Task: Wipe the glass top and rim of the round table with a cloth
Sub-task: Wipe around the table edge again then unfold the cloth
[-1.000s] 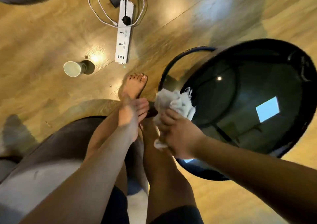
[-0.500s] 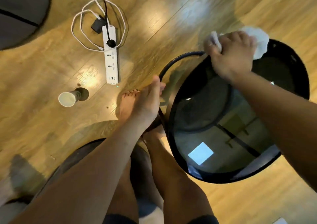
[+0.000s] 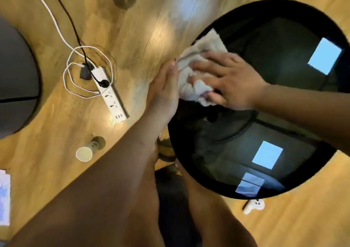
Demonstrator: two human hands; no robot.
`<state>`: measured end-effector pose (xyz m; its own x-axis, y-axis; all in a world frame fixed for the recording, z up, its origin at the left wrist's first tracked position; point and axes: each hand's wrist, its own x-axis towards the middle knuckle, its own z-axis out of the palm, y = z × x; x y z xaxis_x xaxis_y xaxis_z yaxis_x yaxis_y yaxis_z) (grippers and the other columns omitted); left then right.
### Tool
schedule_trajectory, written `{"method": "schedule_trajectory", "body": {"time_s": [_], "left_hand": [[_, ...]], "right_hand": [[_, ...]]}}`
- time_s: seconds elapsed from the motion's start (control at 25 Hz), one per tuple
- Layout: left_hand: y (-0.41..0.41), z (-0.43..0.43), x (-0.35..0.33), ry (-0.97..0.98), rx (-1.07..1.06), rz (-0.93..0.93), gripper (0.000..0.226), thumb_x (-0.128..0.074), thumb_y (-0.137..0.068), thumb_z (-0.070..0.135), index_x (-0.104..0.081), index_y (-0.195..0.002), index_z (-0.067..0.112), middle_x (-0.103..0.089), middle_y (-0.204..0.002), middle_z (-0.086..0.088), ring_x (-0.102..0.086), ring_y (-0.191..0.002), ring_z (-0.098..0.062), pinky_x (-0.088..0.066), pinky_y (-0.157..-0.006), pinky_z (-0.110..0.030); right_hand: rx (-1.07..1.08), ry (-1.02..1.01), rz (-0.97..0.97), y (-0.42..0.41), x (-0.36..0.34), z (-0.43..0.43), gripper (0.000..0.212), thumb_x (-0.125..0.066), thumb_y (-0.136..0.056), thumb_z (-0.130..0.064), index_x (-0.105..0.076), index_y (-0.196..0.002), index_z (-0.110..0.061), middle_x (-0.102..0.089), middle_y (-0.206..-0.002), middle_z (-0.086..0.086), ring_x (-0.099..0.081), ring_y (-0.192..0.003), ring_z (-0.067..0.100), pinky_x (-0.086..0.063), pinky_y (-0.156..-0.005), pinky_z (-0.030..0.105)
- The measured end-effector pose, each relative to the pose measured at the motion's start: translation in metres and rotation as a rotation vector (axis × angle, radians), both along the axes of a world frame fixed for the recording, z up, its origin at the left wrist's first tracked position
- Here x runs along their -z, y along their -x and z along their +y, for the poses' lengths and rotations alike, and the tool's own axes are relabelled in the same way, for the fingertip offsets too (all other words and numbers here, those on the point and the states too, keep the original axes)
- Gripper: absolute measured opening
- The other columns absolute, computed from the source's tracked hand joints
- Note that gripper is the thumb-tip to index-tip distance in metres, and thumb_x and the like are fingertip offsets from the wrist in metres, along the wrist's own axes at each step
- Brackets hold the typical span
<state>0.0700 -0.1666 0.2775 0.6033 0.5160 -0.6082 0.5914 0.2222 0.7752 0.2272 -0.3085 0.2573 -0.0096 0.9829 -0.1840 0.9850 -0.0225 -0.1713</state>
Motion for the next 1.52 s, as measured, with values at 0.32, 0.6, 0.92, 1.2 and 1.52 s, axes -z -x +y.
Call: {"method": "schedule_trajectory", "body": {"time_s": [0.32,0.6,0.92,1.2,1.52], "left_hand": [[-0.051,0.005,0.009,0.023,0.015,-0.045,0.059,-0.026,-0.100,0.053,-0.046,-0.143,0.017,-0.053,-0.144,-0.002,-0.049,-0.133,-0.014,-0.034,-0.117,-0.037],[-0.038,0.034,0.006,0.286,-0.138,-0.020,0.061,-0.016,-0.103,0.054,-0.052,-0.133,0.015,-0.065,-0.130,-0.010,-0.062,-0.121,-0.022,-0.042,-0.110,-0.043],[-0.031,0.008,0.023,0.147,0.048,-0.032,0.051,-0.017,-0.106,0.044,-0.060,-0.124,0.023,-0.072,-0.114,0.011,-0.065,-0.112,-0.004,-0.051,-0.094,-0.025],[-0.026,-0.001,0.030,0.005,0.123,-0.007,0.066,-0.032,-0.091,0.062,-0.033,-0.150,0.034,-0.038,-0.155,0.012,-0.033,-0.143,-0.008,-0.021,-0.122,-0.037],[-0.004,-0.026,0.031,-1.118,1.009,-0.012,0.073,-0.037,-0.096,0.045,-0.013,-0.156,0.010,-0.009,-0.164,-0.016,-0.003,-0.152,-0.035,0.000,-0.119,-0.061]], "right_hand": [[0.982,-0.058,0.058,-0.068,-0.008,-0.014,0.056,-0.041,-0.082,-0.042,-0.060,-0.123,-0.009,-0.051,-0.138,0.014,-0.041,-0.131,0.036,-0.035,-0.105,0.041],[0.384,-0.016,0.401,0.167,-0.024,-0.017,0.031,-0.063,-0.071,-0.043,-0.073,-0.091,-0.021,-0.066,-0.101,0.007,-0.057,-0.103,0.035,-0.034,-0.103,0.051],[0.479,-0.119,0.099,-0.035,-0.005,-0.058,0.032,-0.067,-0.073,-0.020,-0.057,-0.102,-0.013,-0.059,-0.105,0.020,-0.059,-0.095,0.040,-0.047,-0.077,0.049],[1.273,-0.079,0.027,-0.036,-0.001,-0.039,0.061,-0.041,-0.072,-0.063,-0.059,-0.113,-0.021,-0.060,-0.112,0.009,-0.054,-0.106,0.033,-0.042,-0.087,0.043],[-0.076,-0.002,0.334,0.089,-0.019,-0.114,0.033,-0.059,-0.082,-0.038,-0.064,-0.110,-0.022,-0.060,-0.111,0.012,-0.056,-0.102,0.037,-0.044,-0.085,0.049]]}}
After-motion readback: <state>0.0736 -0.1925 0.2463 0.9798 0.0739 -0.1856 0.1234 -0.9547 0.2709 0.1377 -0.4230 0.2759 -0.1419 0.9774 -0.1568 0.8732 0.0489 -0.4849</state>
